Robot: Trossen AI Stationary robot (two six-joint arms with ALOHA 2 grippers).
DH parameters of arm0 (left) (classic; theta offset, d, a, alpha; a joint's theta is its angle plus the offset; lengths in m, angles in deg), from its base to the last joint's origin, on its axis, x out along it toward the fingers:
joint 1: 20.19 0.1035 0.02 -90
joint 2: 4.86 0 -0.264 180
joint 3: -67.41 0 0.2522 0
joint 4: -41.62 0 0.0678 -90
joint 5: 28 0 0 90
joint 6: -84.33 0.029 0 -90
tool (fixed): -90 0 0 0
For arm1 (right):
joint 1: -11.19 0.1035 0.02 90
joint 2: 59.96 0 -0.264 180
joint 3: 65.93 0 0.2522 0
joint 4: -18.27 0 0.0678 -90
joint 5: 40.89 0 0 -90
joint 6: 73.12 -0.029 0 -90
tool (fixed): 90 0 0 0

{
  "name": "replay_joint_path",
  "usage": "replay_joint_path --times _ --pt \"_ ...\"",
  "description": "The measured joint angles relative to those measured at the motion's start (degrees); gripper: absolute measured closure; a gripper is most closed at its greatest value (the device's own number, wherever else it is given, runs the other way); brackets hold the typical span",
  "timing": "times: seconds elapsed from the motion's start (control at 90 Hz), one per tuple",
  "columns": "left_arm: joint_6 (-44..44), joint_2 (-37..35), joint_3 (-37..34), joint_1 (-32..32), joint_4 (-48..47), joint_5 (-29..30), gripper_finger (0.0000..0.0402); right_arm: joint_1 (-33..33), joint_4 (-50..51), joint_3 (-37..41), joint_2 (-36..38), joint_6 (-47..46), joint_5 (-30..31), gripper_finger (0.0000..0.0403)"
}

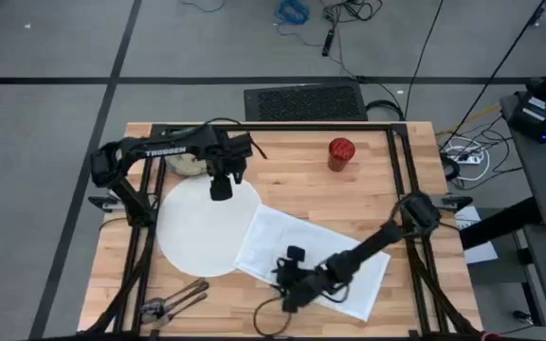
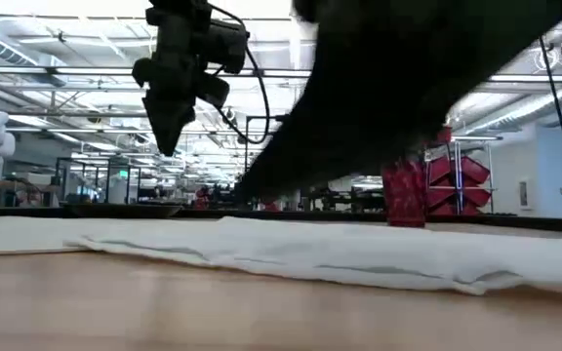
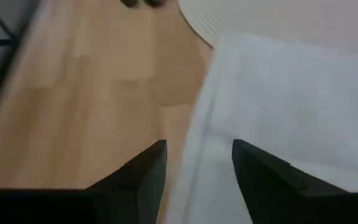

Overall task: Set table place
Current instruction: Fold the white napkin

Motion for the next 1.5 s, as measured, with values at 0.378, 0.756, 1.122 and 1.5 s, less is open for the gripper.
replay_joint_path --times 0.378,0.756,1.122,1.5 --pt "-4.4 0.0 -10.8 -11.7 27.1 -1.9 0.0253 14.5 42.8 0.0 6.8 -47.6 9.1 0.0232" --pt "-7.3 1.3 -12.4 -26.0 42.6 1.5 0.0254 20.4 53.7 3.5 6.6 -58.3 -10.7 0.0232" --pt "-11.0 3.2 -12.3 -31.2 49.0 3.6 0.0254 11.8 68.4 13.8 12.0 -49.6 -14.0 0.0232" --pt "-13.3 3.9 -12.3 -31.3 49.5 7.1 0.0254 -3.2 70.3 22.4 30.8 -51.4 -1.8 0.0232"
